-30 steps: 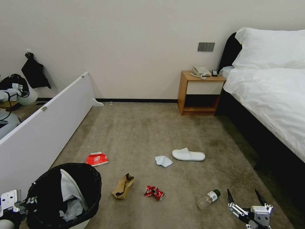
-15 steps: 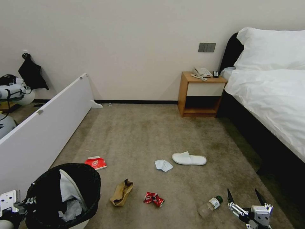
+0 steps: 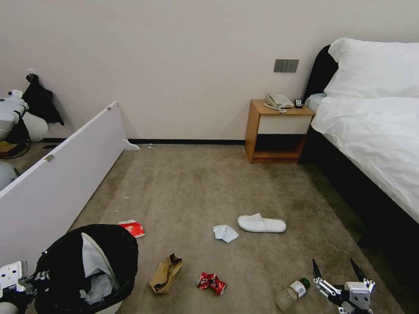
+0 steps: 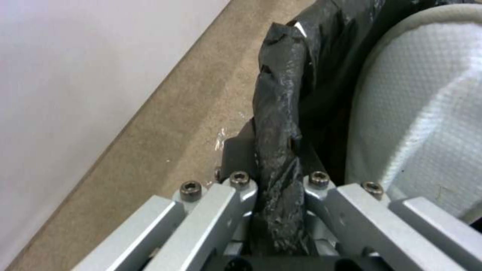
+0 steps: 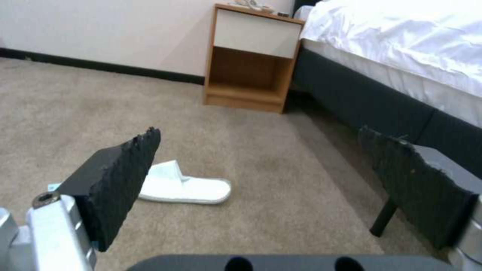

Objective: Pick up the trash bin, then pick up the garbage from the floor and place it into the trash bin.

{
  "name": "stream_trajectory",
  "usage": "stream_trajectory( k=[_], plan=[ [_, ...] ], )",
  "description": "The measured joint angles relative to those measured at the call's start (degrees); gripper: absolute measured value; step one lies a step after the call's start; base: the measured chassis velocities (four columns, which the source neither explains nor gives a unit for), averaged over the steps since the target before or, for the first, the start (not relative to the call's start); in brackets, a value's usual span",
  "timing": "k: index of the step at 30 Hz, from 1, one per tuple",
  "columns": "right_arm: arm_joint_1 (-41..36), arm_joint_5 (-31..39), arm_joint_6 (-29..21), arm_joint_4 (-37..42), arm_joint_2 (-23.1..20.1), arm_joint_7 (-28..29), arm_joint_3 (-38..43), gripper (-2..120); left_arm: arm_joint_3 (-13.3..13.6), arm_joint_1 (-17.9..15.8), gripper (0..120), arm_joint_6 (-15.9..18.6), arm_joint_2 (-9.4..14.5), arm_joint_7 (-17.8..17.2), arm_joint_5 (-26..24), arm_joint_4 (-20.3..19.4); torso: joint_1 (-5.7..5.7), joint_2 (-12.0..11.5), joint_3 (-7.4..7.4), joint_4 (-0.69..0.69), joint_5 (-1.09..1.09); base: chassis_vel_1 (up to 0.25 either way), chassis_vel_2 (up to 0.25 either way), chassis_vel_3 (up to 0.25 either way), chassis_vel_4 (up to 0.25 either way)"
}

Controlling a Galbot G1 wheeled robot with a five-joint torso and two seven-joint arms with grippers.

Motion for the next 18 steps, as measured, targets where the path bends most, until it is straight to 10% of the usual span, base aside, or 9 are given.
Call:
stream_trajectory(
  k=[18],
  plan=[
    [1.0, 3.6, -3.2, -0.6, -1.1, 2.5, -1.3, 100, -0.7, 0.2, 4, 0.0, -0.3, -0.4, 0.3, 0.2, 0.0, 0.0, 0.0, 0.0, 0.0, 0.0, 0.0, 0.0, 0.0]
  ],
)
